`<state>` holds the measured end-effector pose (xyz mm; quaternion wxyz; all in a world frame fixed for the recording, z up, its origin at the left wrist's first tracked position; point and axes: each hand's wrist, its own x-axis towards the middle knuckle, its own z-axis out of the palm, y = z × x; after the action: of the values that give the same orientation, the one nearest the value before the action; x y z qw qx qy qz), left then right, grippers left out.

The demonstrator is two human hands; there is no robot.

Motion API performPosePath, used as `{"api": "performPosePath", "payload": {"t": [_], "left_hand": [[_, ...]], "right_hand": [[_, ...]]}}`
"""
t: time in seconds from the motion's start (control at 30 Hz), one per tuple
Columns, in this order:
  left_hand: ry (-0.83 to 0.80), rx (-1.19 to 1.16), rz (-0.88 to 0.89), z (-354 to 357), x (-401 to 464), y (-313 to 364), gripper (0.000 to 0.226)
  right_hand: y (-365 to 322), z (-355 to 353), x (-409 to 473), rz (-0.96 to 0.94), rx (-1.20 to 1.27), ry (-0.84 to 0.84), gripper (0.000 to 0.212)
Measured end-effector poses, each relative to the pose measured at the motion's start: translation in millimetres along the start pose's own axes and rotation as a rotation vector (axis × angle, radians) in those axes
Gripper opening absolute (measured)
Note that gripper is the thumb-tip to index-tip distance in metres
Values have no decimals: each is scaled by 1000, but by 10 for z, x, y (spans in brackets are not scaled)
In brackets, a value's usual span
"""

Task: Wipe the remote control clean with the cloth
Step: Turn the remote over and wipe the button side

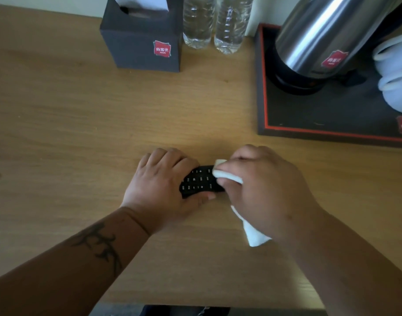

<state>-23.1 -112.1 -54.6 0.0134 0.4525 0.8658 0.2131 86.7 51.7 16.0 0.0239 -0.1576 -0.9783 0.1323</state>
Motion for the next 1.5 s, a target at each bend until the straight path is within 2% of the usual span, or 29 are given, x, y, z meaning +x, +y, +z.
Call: {"api": "performPosePath", "payload": {"t": [0.07,0.17,0.27,0.37,0.53,0.63,0.8,1.0,1.1,1.2,1.4,1.5], "left_hand": [[9,-9,-5,8,-2,3,63],[3,-11,-17,8,0,-5,65],[-9,-10,-10,2,11,-3,63],[-8,-16,-15,-1,2,-3,62],[-4,2,-14,-3,-10,-5,64],[-9,0,-13,-7,-2,-1,64],[-2,-17,-1,-10,-6,1,61],[-4,4,-1,-12,10,4,61],[-15,7,-5,1,-5,-17,62],[6,18,-15,12,0,-13,64],[32,32,-1,31,-18,-7,65],[12,29,-9,24,-9,-9,65]], "right_hand": [[-138,73,29,-37,-7,-23,10],[-88,60,-7,23,-47,-28,9],[-25,-62,-8,71,-71,-100,20],[-117,-33,94,38,-12,-107,25],[-52,-12,2,67,-124,-70,11],[7,-62,-44,83,-225,-90,9],[-191,24,92,-13,-138,-106,14],[39,-141,10,91,-146,-98,21],[-62,-34,30,64,-129,-93,12],[-117,-8,-49,150,-48,-56,8],[-102,-70,-307,177,-14,-124,23],[-97,-105,-186,235,129,-54,38]]}}
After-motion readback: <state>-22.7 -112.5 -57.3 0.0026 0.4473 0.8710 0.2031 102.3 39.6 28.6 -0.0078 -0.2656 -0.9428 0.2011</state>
